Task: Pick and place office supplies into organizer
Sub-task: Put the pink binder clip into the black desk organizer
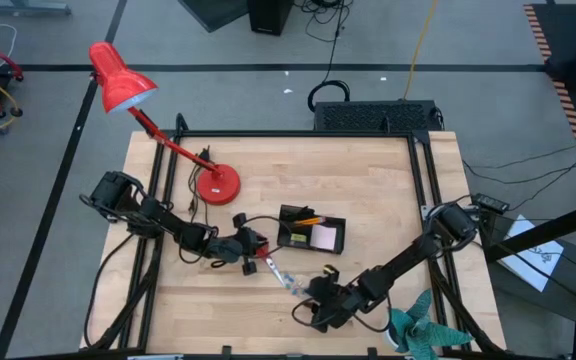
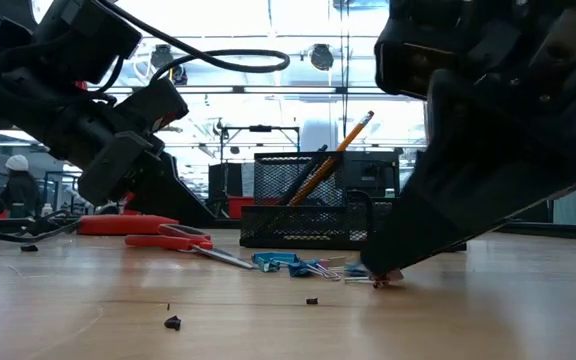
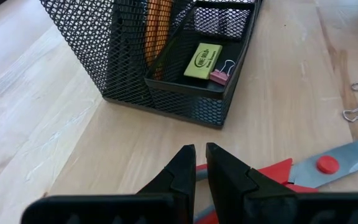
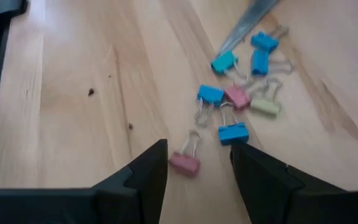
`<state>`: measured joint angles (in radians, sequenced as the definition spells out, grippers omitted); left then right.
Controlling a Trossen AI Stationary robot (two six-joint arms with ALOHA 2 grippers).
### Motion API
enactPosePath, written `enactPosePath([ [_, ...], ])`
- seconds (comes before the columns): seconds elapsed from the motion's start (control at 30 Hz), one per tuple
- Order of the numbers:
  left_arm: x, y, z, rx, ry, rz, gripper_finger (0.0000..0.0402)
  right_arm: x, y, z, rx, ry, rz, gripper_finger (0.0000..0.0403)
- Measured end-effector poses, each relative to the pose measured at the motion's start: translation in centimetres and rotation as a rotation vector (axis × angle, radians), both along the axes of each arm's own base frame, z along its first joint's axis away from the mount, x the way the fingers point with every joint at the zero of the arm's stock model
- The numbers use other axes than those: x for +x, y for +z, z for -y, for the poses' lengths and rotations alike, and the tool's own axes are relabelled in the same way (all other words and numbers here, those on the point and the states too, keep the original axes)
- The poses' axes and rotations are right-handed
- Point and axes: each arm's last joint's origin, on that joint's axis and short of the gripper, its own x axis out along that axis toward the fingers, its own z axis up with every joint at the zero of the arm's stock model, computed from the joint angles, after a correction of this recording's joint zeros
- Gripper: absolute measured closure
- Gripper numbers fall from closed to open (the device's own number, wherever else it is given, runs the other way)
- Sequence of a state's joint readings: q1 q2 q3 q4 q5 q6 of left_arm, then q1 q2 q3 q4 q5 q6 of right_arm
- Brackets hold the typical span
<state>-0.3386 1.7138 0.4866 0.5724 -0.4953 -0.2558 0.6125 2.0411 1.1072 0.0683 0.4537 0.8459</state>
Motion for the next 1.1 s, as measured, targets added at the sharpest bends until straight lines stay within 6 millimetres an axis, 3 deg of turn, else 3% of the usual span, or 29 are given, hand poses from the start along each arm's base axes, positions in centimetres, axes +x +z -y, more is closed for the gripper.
enactPosePath([
  [0.17, 0.0, 0.0, 0.0, 0.007, -0.014, -0.006, 0.0355, 0.3, -1.8, 0.1, -0.035, -0.031, 0.011, 0.0229],
  [0.33, 0.0, -0.1, 0.2, -0.017, -0.049, -0.014, 0.0355, 0.4, -1.8, 0.2, -0.035, -0.025, 0.014, 0.0229],
  [0.6, -0.1, -0.1, 0.3, -0.023, -0.049, -0.015, 0.0355, 0.2, 0.7, 0.1, -0.147, 0.120, 0.032, 0.0229],
  [0.8, -0.1, -0.2, 0.3, -0.032, -0.042, -0.024, 0.0355, -0.7, 3.6, 1.2, -0.265, 0.048, 0.037, 0.0229],
  [0.9, -0.2, -0.2, 0.2, -0.032, -0.039, -0.030, 0.0355, -0.7, 3.9, 1.5, -0.312, 0.053, 0.040, 0.0229],
  [1.1, -0.2, -0.3, 0.2, -0.036, -0.036, -0.036, 0.0355, -0.3, 4.0, 1.7, -0.178, 0.054, 0.027, 0.0229],
])
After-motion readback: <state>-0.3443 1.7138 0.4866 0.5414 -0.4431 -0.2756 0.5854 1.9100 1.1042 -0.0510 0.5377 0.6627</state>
